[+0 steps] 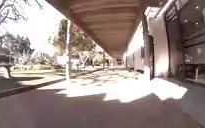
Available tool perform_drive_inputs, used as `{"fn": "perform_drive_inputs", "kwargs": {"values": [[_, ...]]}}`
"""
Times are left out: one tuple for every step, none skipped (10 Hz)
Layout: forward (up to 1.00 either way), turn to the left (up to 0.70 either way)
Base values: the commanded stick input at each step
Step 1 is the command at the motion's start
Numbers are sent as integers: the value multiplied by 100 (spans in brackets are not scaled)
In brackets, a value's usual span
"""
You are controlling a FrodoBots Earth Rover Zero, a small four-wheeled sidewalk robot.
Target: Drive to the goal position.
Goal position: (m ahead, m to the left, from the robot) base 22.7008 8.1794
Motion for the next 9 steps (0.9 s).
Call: {"fn": "perform_drive_inputs", "kwargs": {"values": [[70,0],[70,0],[70,0],[70,0],[70,0],[70,0],[70,0],[70,0],[70,0]]}}
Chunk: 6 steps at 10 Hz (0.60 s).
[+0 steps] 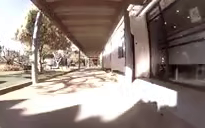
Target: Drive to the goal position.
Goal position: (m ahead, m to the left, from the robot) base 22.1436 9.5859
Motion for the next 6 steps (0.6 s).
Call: {"fn": "perform_drive_inputs", "kwargs": {"values": [[70,2],[70,35],[70,35],[70,35],[70,17],[70,35]]}}
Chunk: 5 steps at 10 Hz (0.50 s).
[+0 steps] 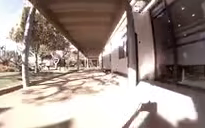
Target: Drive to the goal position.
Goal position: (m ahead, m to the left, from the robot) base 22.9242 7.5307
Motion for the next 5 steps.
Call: {"fn": "perform_drive_inputs", "kwargs": {"values": [[70,35],[70,35],[70,18],[70,1],[70,0]]}}
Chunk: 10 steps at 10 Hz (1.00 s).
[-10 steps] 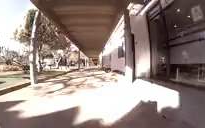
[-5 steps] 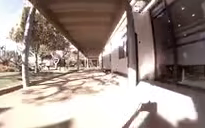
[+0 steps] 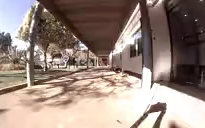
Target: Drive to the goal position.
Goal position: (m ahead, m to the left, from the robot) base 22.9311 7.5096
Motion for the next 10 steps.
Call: {"fn": "perform_drive_inputs", "kwargs": {"values": [[70,0],[70,0],[70,0],[70,0],[70,0],[70,0],[70,0],[70,0],[70,0],[70,-35]]}}
